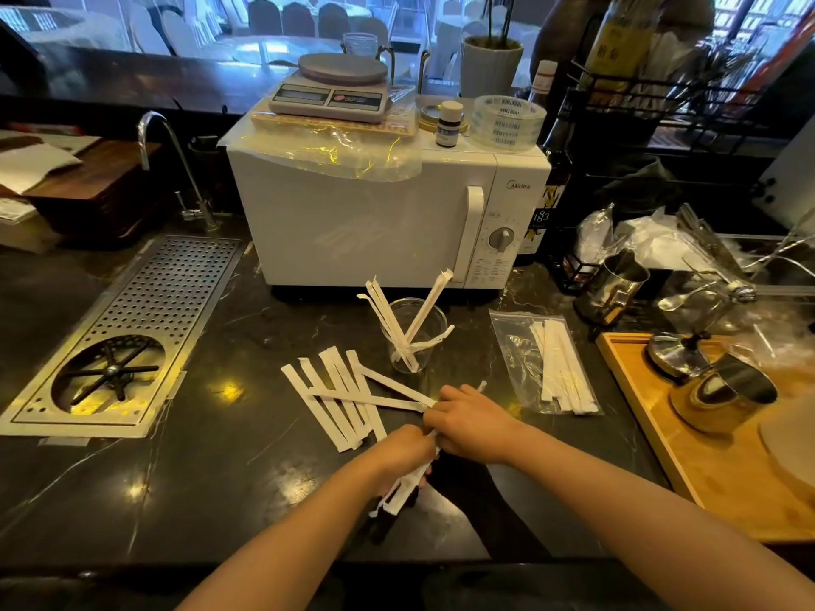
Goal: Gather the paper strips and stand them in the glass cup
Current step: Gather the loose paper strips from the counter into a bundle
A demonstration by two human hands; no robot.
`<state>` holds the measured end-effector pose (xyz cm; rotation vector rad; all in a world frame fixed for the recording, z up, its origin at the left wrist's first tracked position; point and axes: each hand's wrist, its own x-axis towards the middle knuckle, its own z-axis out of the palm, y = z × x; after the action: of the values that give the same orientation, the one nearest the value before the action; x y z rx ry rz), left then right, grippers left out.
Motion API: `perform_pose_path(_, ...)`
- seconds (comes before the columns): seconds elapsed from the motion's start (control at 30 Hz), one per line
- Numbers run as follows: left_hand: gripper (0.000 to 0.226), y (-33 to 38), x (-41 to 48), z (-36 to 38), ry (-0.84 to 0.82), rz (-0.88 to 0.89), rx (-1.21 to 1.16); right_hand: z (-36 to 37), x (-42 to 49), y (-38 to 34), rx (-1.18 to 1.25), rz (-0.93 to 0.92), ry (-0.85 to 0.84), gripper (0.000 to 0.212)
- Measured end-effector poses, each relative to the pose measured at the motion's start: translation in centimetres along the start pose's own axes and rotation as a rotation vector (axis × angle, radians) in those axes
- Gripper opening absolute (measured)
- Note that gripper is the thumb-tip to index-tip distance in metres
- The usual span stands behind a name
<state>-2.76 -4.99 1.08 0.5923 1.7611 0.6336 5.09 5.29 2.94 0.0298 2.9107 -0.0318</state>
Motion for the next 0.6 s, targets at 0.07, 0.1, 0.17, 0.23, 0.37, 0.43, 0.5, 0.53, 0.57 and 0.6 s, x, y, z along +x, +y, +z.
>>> perform_pose_path(0.07, 0.018, -0.1, -0.7, -0.6, -0.04, 0.016, -0.1, -0.3, 0.1, -0.2, -0.002, -0.005, 0.006, 0.029)
perform_pose_path(0.1, 0.016, -0.2, -0.9, -1.0, -0.053, 0.035, -0.113, -0.4, 0.2, -0.3, 0.002, -0.012, 0.02, 0.028)
perform_pose_path(0.17, 0.013, -0.5, -1.4, -1.4, -0.077, 0.063, -0.128, -0.6, 0.2, -0.5, 0.03, -0.029, 0.061, 0.025)
perform_pose_path(0.23, 0.011, -0.7, -1.9, -1.7, -0.108, 0.067, -0.17, -0.5, 0.3, -0.7, 0.06, -0.046, 0.094, 0.026)
perform_pose_path(0.37, 0.014, -1.2, -2.7, -2.1, -0.135, 0.09, -0.242, -0.4, 0.5, -1.1, 0.196, -0.046, 0.207, 0.031)
perform_pose_path(0.43, 0.009, -1.7, -3.1, -2.3, -0.14, 0.101, -0.256, -0.5, 0.4, -1.2, 0.288, 0.002, 0.299, 0.034)
perform_pose_path(0.5, 0.006, -2.2, -3.6, -2.4, -0.139, 0.109, -0.267, -0.6, 0.1, -1.3, 0.399, 0.087, 0.419, 0.036)
perform_pose_path(0.53, 0.009, -2.5, -3.8, -2.4, -0.132, 0.118, -0.262, -0.6, 0.0, -1.3, 0.458, 0.14, 0.479, 0.037)
perform_pose_path(0.57, 0.012, -2.7, -4.0, -2.5, -0.119, 0.131, -0.252, -0.7, -0.1, -1.4, 0.525, 0.196, 0.536, 0.037)
perform_pose_path(0.6, 0.014, -3.0, -4.2, -2.5, -0.105, 0.147, -0.245, -0.7, -0.3, -1.5, 0.605, 0.259, 0.588, 0.034)
